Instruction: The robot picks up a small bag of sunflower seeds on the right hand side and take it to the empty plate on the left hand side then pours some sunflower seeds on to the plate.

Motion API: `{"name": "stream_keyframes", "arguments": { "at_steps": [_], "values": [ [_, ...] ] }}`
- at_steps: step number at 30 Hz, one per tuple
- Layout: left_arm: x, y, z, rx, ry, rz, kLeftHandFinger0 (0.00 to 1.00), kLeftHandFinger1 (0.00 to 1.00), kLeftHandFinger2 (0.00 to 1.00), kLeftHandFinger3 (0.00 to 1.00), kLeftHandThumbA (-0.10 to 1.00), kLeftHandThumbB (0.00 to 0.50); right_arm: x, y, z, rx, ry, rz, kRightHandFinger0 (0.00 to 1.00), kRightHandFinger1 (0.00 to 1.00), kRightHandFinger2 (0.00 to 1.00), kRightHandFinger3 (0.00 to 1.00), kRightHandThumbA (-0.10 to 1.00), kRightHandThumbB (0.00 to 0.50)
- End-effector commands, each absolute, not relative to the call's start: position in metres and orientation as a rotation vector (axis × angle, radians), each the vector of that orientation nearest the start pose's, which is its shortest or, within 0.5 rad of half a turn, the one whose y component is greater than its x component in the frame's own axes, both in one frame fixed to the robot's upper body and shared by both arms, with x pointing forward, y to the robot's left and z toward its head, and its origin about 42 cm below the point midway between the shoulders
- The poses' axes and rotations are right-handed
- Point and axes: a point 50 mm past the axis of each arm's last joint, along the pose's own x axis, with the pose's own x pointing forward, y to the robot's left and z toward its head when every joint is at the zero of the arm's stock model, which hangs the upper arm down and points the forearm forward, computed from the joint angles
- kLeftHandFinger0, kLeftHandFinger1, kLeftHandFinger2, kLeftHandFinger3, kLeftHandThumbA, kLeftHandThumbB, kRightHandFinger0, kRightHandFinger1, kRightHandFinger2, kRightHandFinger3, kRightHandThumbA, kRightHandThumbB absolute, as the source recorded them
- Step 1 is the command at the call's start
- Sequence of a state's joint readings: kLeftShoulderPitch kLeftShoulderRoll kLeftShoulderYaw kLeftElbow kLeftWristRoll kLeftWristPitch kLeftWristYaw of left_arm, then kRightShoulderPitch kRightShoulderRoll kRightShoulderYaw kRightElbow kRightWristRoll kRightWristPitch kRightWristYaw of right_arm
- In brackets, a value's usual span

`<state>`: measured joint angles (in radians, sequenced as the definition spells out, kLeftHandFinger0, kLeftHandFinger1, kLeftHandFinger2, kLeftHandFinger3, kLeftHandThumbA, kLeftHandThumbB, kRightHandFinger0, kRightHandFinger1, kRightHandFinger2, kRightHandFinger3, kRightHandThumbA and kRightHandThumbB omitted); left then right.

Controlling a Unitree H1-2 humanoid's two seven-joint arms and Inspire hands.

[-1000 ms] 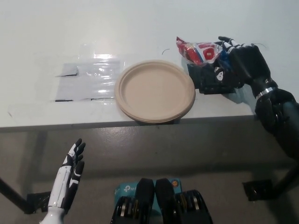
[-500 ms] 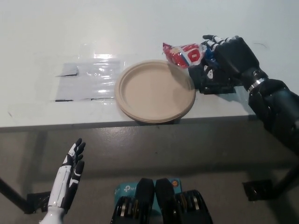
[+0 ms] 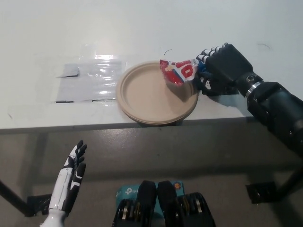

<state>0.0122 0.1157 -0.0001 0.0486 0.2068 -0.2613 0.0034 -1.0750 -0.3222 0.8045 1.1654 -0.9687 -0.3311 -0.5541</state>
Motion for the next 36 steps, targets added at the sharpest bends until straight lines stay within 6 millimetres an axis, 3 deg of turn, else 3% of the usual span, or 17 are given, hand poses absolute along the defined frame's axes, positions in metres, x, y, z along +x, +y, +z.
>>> {"name": "stream_keyframes", "arguments": {
  "at_steps": [1,4,6,9,11,15,16,18,20,21,22,24,25,27,29,31,36],
  "values": [
    [0.282,0.246,0.106,0.327,-0.257,-0.043,1.0,1.0,1.0,1.0,1.0,0.121,0.562,-0.197,0.281,-1.801,-0.823,0.22,0.0,0.1,0.6,0.24,-0.1,0.286],
    [0.282,0.246,0.106,0.331,-0.258,-0.043,1.0,1.0,1.0,1.0,1.0,0.117,0.562,-0.195,0.281,-1.837,-0.821,0.229,0.0,0.17,0.69,0.21,-0.1,0.272],
    [0.282,0.246,0.106,0.333,-0.259,-0.044,1.0,1.0,1.0,1.0,1.0,0.11,0.562,-0.195,0.282,-1.844,-0.831,0.232,0.0,0.18,0.7,0.22,-0.1,0.259],
    [0.282,0.246,0.106,0.328,-0.256,-0.046,1.0,1.0,1.0,1.0,1.0,0.114,0.561,-0.195,0.285,-1.864,-0.866,0.235,0.0,0.14,0.63,0.21,-0.1,0.282],
    [0.282,0.246,0.106,0.328,-0.26,-0.048,1.0,1.0,1.0,1.0,1.0,0.108,0.561,-0.195,0.288,-1.864,-0.892,0.221,0.0,0.13,0.61,0.15,-0.1,0.271],
    [0.283,0.246,0.105,0.333,-0.26,-0.052,1.0,1.0,1.0,1.0,1.0,0.107,0.562,-0.197,0.293,-1.879,-0.918,0.209,0.0,0.16,0.67,0.14,-0.1,0.27],
    [0.283,0.246,0.106,0.334,-0.257,-0.052,1.0,1.0,1.0,1.0,1.0,0.108,0.562,-0.197,0.294,-1.878,-0.921,0.208,0.0,0.19,0.71,0.12,-0.1,0.309],
    [0.283,0.246,0.106,0.338,-0.257,-0.054,1.0,1.0,1.0,1.0,1.0,0.104,0.563,-0.197,0.296,-1.892,-0.925,0.212,0.0,0.22,0.72,0.13,-0.06,0.31],
    [0.283,0.246,0.106,0.338,-0.26,-0.056,1.0,1.0,1.0,1.0,1.0,0.103,0.563,-0.197,0.298,-1.918,-0.96,0.188,0.0,0.22,0.73,0.13,-0.1,0.343],
    [0.283,0.246,0.106,0.338,-0.259,-0.057,1.0,1.0,1.0,1.0,1.0,0.103,0.563,-0.197,0.299,-1.927,-0.958,0.184,0.0,0.26,0.78,0.14,-0.1,0.343],
    [0.283,0.246,0.107,0.339,-0.256,-0.057,1.0,1.0,1.0,1.0,1.0,0.105,0.563,-0.196,0.301,-1.927,-0.96,0.185,0.0,0.26,0.79,0.17,-0.1,0.308],
    [0.283,0.246,0.107,0.343,-0.255,-0.057,1.0,1.0,1.0,1.0,1.0,0.109,0.563,-0.196,0.306,-1.928,-0.999,0.172,0.0,0.29,0.82,0.18,-0.1,0.304],
    [0.284,0.246,0.107,0.343,-0.258,-0.059,1.0,1.0,1.0,1.0,1.0,0.109,0.563,-0.196,0.308,-1.919,-1.017,0.167,0.0,0.29,0.82,0.2,-0.1,0.275],
    [0.285,0.246,0.107,0.339,-0.26,-0.06,1.0,1.0,1.0,1.0,1.0,0.109,0.563,-0.196,0.313,-1.915,-1.032,0.156,0.0,0.3,0.84,0.24,-0.1,0.281],
    [0.285,0.246,0.107,0.344,-0.263,-0.06,1.0,1.0,1.0,1.0,1.0,0.11,0.563,-0.196,0.318,-1.93,-1.043,0.141,0.0,0.32,0.87,0.51,-0.1,0.29],
    [0.284,0.246,0.107,0.35,-0.26,-0.063,1.0,1.0,1.0,1.0,1.0,0.112,0.563,-0.195,0.322,-1.938,-1.063,0.136,0.0,0.33,0.87,0.61,-0.1,0.287],
    [0.284,0.245,0.106,0.352,-0.253,-0.067,1.0,1.0,1.0,1.0,1.0,0.116,0.562,-0.194,0.333,-1.983,-1.086,0.118,0.0,0.25,0.76,0.5,-0.1,0.289]
  ]
}}
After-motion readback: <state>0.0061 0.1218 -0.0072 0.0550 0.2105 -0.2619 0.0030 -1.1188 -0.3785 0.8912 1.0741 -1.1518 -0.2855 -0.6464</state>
